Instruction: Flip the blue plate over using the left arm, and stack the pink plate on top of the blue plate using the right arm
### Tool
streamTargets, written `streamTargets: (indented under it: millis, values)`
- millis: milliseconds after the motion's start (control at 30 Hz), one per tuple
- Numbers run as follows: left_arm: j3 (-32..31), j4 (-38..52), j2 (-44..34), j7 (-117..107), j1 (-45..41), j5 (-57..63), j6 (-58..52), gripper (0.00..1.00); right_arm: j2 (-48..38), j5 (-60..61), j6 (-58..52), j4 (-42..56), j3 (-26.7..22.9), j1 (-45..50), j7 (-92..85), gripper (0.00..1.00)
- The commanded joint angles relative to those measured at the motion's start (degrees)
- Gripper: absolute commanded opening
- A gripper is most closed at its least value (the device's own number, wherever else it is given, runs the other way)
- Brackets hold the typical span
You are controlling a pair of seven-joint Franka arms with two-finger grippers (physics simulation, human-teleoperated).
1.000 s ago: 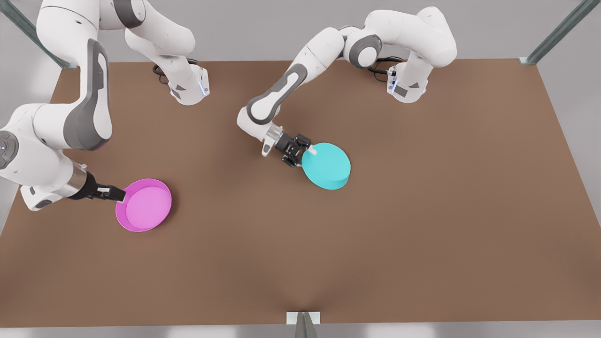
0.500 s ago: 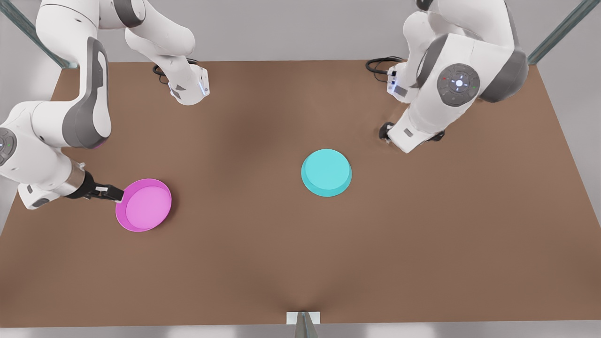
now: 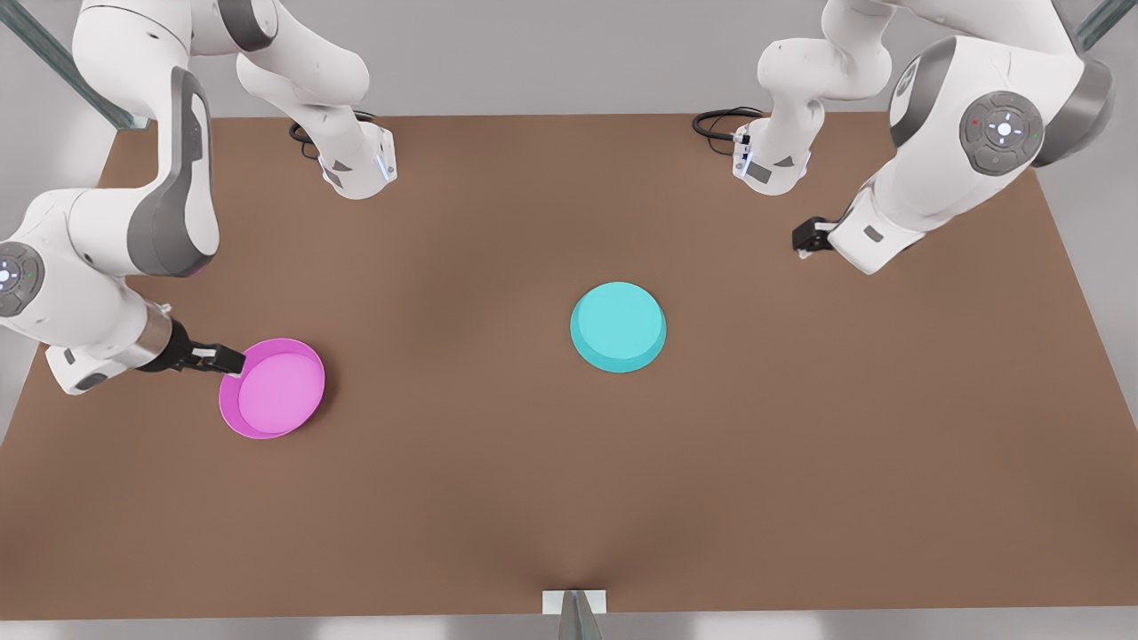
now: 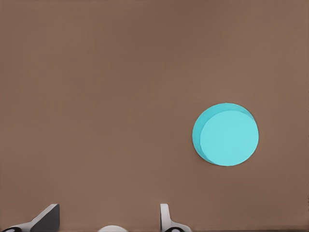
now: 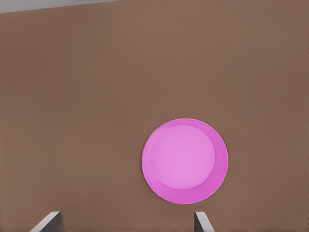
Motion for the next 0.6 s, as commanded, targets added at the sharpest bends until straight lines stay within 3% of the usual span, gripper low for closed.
streamTargets:
  millis: [0,233,367,567]
  values:
    - [0.0,0.0,-0.1,0.0,0.8,0.2,-0.1,1.00,0.0,0.0,0.0,0.0,0.0,0.0,0.0,1.00]
    - [-0.3,-0.1,0.2,0.2,0.4,0.4,0.1,1.00,0.5,0.6,0.9,-0.1,-0.1,-0.8,-0.3,1.00]
    - [-0.2,0.0,0.1,0.3,0.4,0.5,0.1,1.00,6.3,9.3,8.2,-1.0,-0.2,-7.0,-0.4,1.00]
    - [-0.1,0.0,0.3,0.1,0.2,0.5,-0.1,1.00,11.6,14.2,9.8,-5.1,0.0,-14.8,-12.2,1.00]
